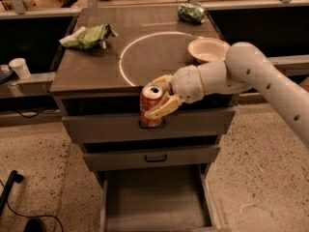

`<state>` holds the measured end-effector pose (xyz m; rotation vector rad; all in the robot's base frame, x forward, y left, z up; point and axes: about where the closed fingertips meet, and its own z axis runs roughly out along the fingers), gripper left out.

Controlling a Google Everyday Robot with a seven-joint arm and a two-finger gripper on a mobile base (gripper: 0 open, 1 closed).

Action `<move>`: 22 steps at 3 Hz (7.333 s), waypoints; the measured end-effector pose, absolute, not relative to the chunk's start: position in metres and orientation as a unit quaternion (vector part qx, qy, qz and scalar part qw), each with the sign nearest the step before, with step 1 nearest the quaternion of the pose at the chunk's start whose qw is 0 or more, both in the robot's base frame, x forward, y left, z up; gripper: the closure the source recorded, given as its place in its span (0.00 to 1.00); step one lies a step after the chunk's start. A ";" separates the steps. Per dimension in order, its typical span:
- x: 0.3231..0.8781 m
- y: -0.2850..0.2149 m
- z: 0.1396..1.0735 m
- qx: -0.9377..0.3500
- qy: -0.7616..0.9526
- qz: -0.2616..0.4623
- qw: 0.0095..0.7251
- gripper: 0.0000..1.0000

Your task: Place coke can into bottom drawer

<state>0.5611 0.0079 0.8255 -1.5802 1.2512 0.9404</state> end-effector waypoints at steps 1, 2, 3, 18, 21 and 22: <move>0.540 -0.006 0.783 -0.575 0.520 0.430 0.463 1.00; 0.484 -0.063 0.700 -0.508 0.577 0.432 0.472 1.00; 0.462 -0.111 0.679 -0.505 0.610 0.394 0.467 1.00; 0.543 -0.160 0.230 -0.526 0.630 0.307 0.483 1.00; 0.544 -0.173 0.193 -0.548 0.632 0.276 0.474 0.81; 0.544 -0.173 0.193 -0.548 0.632 0.276 0.474 0.58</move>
Offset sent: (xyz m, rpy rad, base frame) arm -0.1365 -0.1252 -0.2111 0.1843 0.3188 -0.3299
